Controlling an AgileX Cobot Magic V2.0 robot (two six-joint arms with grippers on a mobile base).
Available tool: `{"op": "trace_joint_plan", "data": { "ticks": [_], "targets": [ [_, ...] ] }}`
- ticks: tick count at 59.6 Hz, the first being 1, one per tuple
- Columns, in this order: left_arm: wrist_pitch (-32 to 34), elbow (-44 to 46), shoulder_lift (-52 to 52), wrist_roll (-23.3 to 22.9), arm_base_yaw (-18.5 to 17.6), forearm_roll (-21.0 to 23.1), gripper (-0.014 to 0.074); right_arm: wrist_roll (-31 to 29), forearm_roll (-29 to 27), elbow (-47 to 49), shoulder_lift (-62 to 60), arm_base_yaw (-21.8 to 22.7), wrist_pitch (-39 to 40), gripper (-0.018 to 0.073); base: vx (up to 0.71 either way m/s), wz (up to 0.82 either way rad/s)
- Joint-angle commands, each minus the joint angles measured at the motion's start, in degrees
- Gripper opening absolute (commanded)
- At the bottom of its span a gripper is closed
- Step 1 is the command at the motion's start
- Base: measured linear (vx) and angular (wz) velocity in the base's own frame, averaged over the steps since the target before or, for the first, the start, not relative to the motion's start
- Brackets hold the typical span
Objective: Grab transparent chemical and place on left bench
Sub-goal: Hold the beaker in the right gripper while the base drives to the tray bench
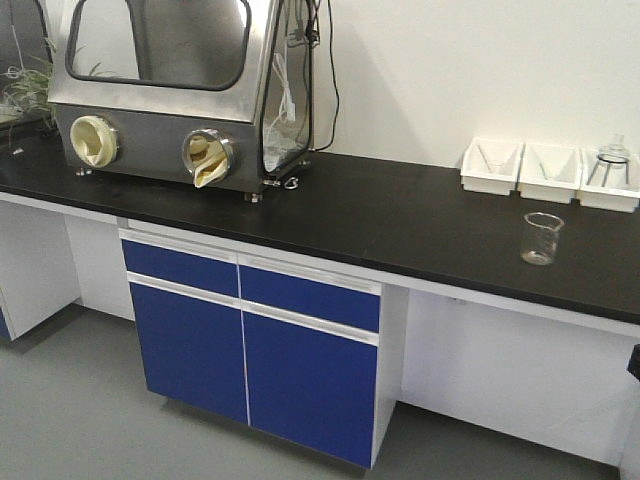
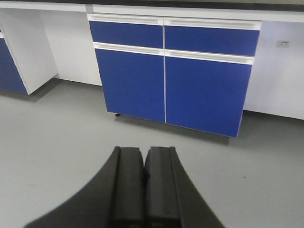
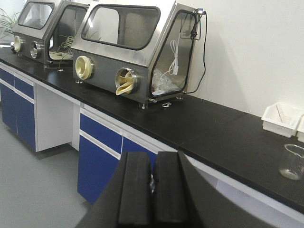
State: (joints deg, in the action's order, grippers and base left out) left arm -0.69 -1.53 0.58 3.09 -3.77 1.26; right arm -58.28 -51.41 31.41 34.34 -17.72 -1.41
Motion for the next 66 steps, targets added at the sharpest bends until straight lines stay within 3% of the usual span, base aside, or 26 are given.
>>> {"op": "trace_joint_plan", "data": {
  "ticks": [1, 27, 66],
  "targets": [
    [4.49, -0.93, 1.10, -0.45, -0.10, 0.04, -0.0004, -0.30, 0.14, 1.72, -0.05, 0.18, 2.89, -0.0004, 0.37, 0.13],
    [4.49, -0.93, 1.10, -0.45, -0.10, 0.04, -0.0004, -0.30, 0.14, 1.72, -0.05, 0.18, 2.89, -0.0004, 0.43, -0.08],
    [4.49, -0.93, 1.10, -0.45, -0.10, 0.04, -0.0004, -0.30, 0.14, 1.72, -0.05, 0.18, 2.89, -0.0004, 0.43, -0.32]
  ]
}}
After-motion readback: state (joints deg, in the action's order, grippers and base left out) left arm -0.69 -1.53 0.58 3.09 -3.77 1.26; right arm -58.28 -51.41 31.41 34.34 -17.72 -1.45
